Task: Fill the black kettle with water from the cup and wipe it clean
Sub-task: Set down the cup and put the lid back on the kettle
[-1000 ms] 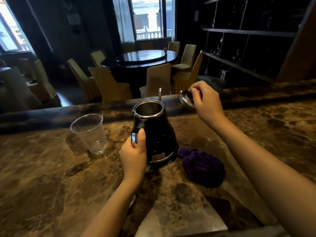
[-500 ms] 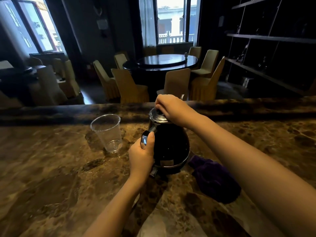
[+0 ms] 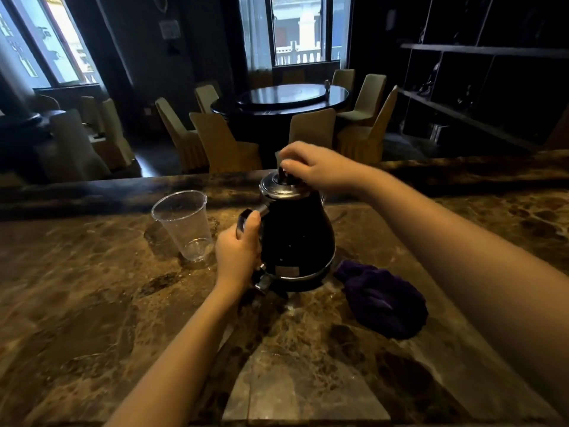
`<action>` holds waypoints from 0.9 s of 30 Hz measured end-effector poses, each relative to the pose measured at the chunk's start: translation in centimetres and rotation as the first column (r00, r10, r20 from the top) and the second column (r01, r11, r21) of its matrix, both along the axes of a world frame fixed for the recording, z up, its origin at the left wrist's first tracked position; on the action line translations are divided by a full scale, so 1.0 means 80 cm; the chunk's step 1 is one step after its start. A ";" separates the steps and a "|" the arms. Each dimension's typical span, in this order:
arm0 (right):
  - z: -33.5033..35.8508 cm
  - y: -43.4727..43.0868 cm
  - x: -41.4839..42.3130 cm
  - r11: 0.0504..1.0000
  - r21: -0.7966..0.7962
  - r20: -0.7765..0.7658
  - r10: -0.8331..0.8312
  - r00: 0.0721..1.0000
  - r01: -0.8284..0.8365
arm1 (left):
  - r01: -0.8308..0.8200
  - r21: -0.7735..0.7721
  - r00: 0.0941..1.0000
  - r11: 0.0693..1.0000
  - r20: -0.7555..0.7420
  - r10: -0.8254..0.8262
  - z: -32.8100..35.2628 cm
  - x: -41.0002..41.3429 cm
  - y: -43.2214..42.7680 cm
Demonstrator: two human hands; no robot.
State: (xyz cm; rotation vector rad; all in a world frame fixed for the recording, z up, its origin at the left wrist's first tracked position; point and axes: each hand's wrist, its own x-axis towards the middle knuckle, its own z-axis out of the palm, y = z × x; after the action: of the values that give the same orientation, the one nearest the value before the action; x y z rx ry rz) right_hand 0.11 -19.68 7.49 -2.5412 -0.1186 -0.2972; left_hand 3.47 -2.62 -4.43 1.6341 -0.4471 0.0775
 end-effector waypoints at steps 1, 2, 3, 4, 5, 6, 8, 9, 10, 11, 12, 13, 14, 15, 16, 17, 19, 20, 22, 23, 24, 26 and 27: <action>0.001 -0.010 -0.015 0.998 0.054 0.039 -0.026 0.999 0.024 | 0.006 -0.005 1.000 1.000 -0.019 -0.006 0.001 0.008 0.001; -0.003 -0.021 -0.032 0.993 0.095 0.106 -0.082 0.991 0.072 | 0.019 -0.011 0.999 1.000 -0.041 -0.019 0.001 0.014 0.001; -0.013 -0.033 -0.051 0.982 0.115 0.177 -0.168 0.970 0.150 | 0.036 -0.024 0.998 0.999 -0.059 -0.038 0.001 0.018 0.001; -0.028 -0.043 -0.070 0.962 0.107 0.217 -0.268 0.939 0.250 | 0.057 -0.042 0.996 0.997 -0.071 -0.060 0.001 0.022 0.001; -0.046 -0.052 -0.088 0.931 0.063 0.195 -0.364 0.910 0.359 | 0.078 -0.064 0.994 0.995 -0.074 -0.083 0.002 0.024 0.000; -0.066 -0.058 -0.105 0.895 -0.024 0.105 -0.441 0.891 0.446 | 0.096 -0.078 0.992 0.992 -0.073 -0.102 0.004 0.026 0.000; -0.106 -0.066 -0.133 0.849 -0.245 -0.197 -0.517 0.833 0.469 | 0.115 -0.081 0.990 0.990 -0.069 -0.121 0.007 0.029 -0.002; -0.120 -0.067 -0.145 0.847 -0.309 -0.329 -0.522 0.787 0.433 | 0.118 -0.082 0.990 0.990 -0.070 -0.124 0.008 0.032 -0.003; -0.129 -0.065 -0.157 0.856 -0.331 -0.418 -0.511 0.751 0.398 | 0.122 -0.083 0.989 0.989 -0.075 -0.128 0.009 0.034 -0.005; -0.135 -0.064 -0.166 0.872 -0.312 -0.463 -0.486 0.741 0.377 | 0.126 -0.083 0.988 0.989 -0.083 -0.133 0.010 0.037 -0.007; -0.138 -0.062 -0.175 0.891 -0.267 -0.477 -0.454 0.753 0.368 | 0.132 -0.085 0.986 0.988 -0.092 -0.140 0.010 0.039 -0.008; -0.139 -0.062 -0.183 0.908 -0.209 -0.477 -0.419 0.773 0.363 | 0.141 -0.089 0.984 0.986 -0.099 -0.150 0.010 0.041 -0.009; -0.140 -0.062 -0.190 0.921 -0.154 -0.477 -0.387 0.789 0.359 | 0.153 -0.094 0.981 0.984 -0.103 -0.163 0.009 0.042 -0.009; -0.143 -0.063 -0.196 0.927 -0.115 -0.475 -0.367 0.800 0.357 | 0.168 -0.095 0.979 0.981 -0.104 -0.178 0.010 0.044 -0.009; -0.146 -0.064 -0.200 0.927 -0.099 -0.456 -0.366 0.812 0.362 | 0.183 -0.091 0.976 0.979 -0.105 -0.193 0.010 0.045 -0.008; -0.150 -0.067 -0.202 0.921 -0.104 -0.399 -0.385 0.832 0.376 | 0.197 -0.084 0.973 0.977 -0.106 -0.206 0.010 0.046 -0.007; -0.155 -0.069 -0.202 0.890 -0.136 -0.184 -0.454 0.872 0.435 | 0.215 -0.077 0.968 0.974 -0.112 -0.223 0.010 0.046 -0.006; -0.154 -0.068 -0.201 0.875 -0.136 -0.062 -0.476 0.877 0.465 | 0.220 -0.079 0.967 0.972 -0.114 -0.228 0.010 0.046 -0.005; -0.145 -0.060 -0.199 0.862 -0.053 0.171 -0.489 0.855 0.504 | 0.230 -0.082 0.965 0.970 -0.109 -0.238 0.010 0.046 -0.005; -0.136 -0.054 -0.198 0.861 0.021 0.272 -0.494 0.826 0.508 | 0.234 -0.083 0.964 0.969 -0.106 -0.242 0.010 0.046 -0.005; -0.126 -0.046 -0.197 0.856 0.108 0.350 -0.508 0.787 0.505 | 0.236 -0.083 0.964 0.968 -0.105 -0.244 0.010 0.045 -0.005; -0.107 -0.030 -0.194 0.838 0.276 0.448 -0.545 0.709 0.470 | 0.236 -0.085 0.963 0.968 -0.113 -0.245 0.011 0.046 -0.005; -0.100 -0.025 -0.189 0.824 0.338 0.482 -0.567 0.669 0.455 | 0.236 -0.085 0.962 0.968 -0.118 -0.245 0.012 0.046 -0.006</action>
State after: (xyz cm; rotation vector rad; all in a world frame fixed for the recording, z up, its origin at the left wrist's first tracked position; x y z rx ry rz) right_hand -15.01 -21.70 -0.53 -2.1601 0.4057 -1.2322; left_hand 7.15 -3.07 -3.49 1.4952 -0.5348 -0.1913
